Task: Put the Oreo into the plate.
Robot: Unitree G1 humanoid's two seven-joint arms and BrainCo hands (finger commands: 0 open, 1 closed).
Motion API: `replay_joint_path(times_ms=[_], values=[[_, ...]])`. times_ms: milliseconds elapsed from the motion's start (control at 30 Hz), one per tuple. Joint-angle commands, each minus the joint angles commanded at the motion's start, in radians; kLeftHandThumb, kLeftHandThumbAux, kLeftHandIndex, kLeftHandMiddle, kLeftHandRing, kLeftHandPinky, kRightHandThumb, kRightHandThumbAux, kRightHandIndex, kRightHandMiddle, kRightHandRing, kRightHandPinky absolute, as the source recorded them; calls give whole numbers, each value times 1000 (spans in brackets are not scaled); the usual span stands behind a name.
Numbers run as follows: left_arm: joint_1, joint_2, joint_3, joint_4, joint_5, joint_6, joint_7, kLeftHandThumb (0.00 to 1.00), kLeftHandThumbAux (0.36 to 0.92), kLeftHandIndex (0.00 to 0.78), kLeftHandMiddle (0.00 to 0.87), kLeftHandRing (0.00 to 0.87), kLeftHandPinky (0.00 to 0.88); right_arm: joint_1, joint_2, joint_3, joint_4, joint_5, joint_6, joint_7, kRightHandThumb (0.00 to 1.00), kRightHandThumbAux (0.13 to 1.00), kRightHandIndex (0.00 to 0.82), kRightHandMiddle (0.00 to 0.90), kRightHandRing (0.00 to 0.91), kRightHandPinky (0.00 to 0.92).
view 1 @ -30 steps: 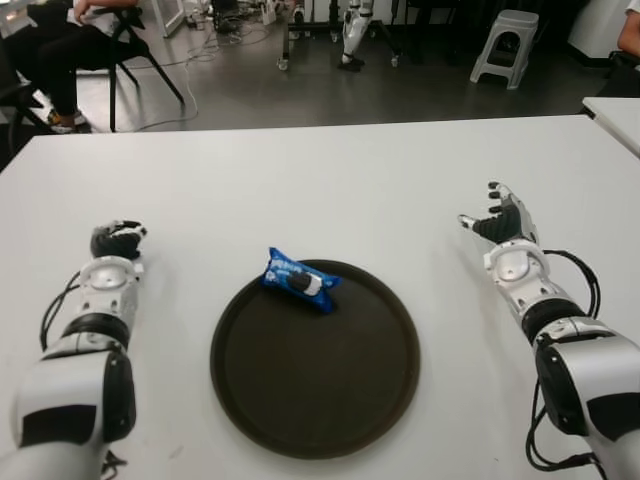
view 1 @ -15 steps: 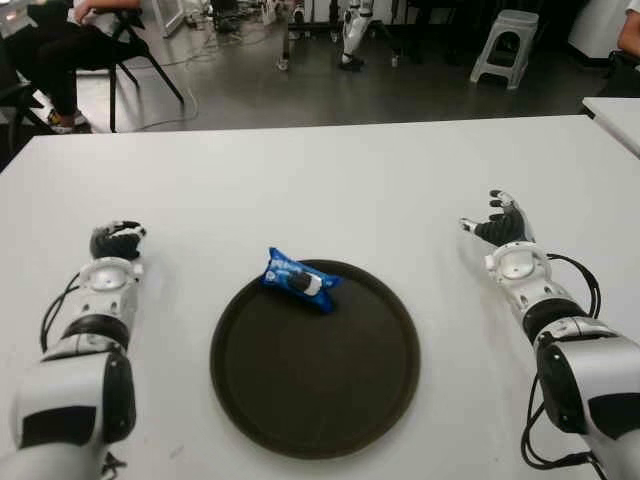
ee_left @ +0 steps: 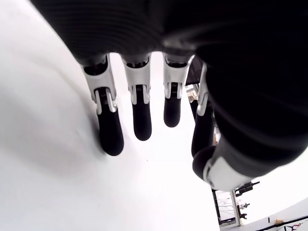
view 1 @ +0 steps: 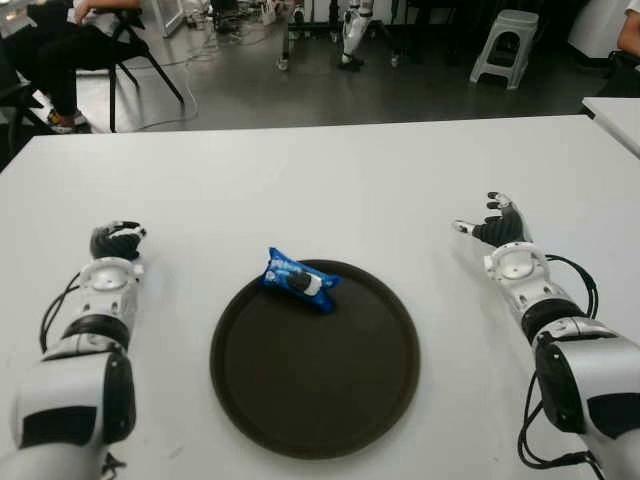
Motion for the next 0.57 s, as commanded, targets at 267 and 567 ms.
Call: replay_joint_path(times_ms=[267, 567], values=[[-1, 1, 4, 1, -4, 4, -3, 673, 726, 398, 159, 183, 216, -1, 2, -2, 0, 3, 6, 10, 284, 786, 101, 175, 217, 316], [-3, 1, 5, 0, -5, 10, -6, 673, 725, 398, 154, 174, 194, -1, 2, -9, -1, 8, 10, 14, 275, 782, 104, 177, 215, 299]])
